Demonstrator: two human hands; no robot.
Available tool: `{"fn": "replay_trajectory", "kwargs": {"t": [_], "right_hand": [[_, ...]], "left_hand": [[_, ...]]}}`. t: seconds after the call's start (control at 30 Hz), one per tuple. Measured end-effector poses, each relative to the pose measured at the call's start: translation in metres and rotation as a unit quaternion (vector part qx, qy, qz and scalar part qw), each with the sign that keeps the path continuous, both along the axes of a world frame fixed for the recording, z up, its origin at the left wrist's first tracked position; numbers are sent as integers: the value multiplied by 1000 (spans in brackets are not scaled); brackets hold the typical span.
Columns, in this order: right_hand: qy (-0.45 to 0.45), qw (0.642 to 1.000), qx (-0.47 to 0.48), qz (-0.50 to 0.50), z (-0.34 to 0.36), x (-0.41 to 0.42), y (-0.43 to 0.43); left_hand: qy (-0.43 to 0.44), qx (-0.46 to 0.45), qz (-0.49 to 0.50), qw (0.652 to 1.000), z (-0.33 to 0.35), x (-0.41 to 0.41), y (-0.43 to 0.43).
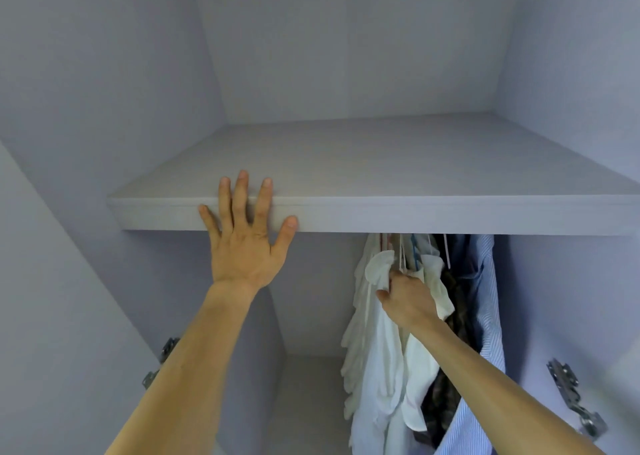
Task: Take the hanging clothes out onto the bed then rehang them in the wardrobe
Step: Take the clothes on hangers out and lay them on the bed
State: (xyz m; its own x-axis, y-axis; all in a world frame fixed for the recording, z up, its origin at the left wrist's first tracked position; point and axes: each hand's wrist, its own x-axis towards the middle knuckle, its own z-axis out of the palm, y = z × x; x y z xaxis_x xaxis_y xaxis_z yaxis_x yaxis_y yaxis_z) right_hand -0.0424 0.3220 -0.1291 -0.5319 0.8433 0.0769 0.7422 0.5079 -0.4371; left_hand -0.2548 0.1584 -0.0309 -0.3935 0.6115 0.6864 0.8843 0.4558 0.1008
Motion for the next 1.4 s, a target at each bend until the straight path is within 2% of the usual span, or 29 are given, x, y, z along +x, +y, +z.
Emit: {"fn": "replay_trajectory", "kwargs": {"t": [0.07,0.1,0.17,0.23,0.3,0.37,0.5,0.63,0.7,0.8,0.87,0.9,0.97,1.03,1.2,1.33,1.4], "right_hand": [[24,997,-68,11,1,-8,6],[68,988,-141,12,3,-11,11],[163,936,-311,7,11,-17,16],[239,873,-425,21,19,-21,17],[300,830,-470,31,27,-22,12],[338,806,-483,48,36,-23,2],[329,808,-478,100,42,-26,-29],[249,847,-440,163,24,-19,-69],[219,856,-430,187,15,-11,-94],[190,844,-444,233,-2,0,-128],[167,831,-458,267,-16,4,-151],[153,825,-464,283,-22,5,-164],[122,805,-482,322,-35,2,-193],[104,789,-494,350,-44,2,-215],[13,739,-513,437,-64,8,-287],[-100,695,-446,555,-77,8,-326],[-91,705,-394,583,-85,5,-340]], "left_hand": [[3,4,1,1000,-3,-1,2],[5,5,2,1000,-3,-1,2],[8,5,3,1000,-3,0,3],[7,0,6,1000,-4,0,2],[5,-7,9,1000,-4,2,2],[3,-13,17,1000,-2,3,2],[-5,-24,21,999,3,4,1],[-14,-27,22,999,9,10,-2],[-55,11,-14,998,11,19,-9],[-142,92,-42,985,-18,35,-39],[-270,89,-11,959,-52,47,-72],[-358,61,11,932,-70,52,-89],[-521,14,23,853,-100,64,-124],[-601,28,5,799,-113,77,-149],[-683,128,44,717,-127,117,-242],[-688,130,114,705,-139,162,-325],[-678,130,146,709,-150,197,-367]]}}
